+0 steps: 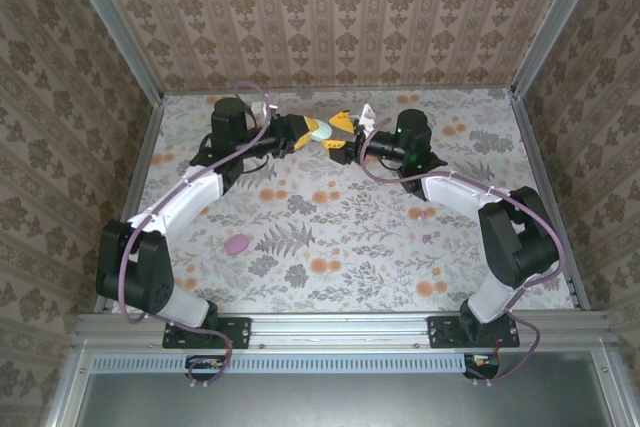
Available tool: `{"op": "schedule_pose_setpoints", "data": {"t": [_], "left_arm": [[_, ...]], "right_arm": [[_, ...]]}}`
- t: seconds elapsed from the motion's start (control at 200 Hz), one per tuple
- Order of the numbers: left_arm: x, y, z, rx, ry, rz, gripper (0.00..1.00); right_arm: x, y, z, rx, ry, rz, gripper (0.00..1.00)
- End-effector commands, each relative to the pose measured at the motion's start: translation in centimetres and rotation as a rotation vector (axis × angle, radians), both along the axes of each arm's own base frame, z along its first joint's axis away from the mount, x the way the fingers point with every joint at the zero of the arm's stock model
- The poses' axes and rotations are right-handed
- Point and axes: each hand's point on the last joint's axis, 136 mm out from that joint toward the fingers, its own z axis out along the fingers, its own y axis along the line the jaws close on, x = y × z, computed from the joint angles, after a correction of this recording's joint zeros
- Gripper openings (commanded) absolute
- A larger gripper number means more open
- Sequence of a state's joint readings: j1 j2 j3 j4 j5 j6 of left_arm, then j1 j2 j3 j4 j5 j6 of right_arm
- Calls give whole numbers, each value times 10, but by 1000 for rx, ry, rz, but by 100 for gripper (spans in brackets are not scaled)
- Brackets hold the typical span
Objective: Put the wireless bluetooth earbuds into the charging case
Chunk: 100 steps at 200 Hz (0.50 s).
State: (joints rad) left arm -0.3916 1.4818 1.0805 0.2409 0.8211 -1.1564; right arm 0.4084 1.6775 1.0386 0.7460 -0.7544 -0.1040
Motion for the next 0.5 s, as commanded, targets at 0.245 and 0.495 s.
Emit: {"op": "schedule_pose_setpoints", "data": {"t": [0.245,0.495], "left_arm": [[-8,-2,22,-29,-58,-18,22],[-9,-2,27,-31,-68,-17,22]], "right_arm": [[0,13,22,36,-47,69,53],[-1,11,16,21,-31,60,55]]}}
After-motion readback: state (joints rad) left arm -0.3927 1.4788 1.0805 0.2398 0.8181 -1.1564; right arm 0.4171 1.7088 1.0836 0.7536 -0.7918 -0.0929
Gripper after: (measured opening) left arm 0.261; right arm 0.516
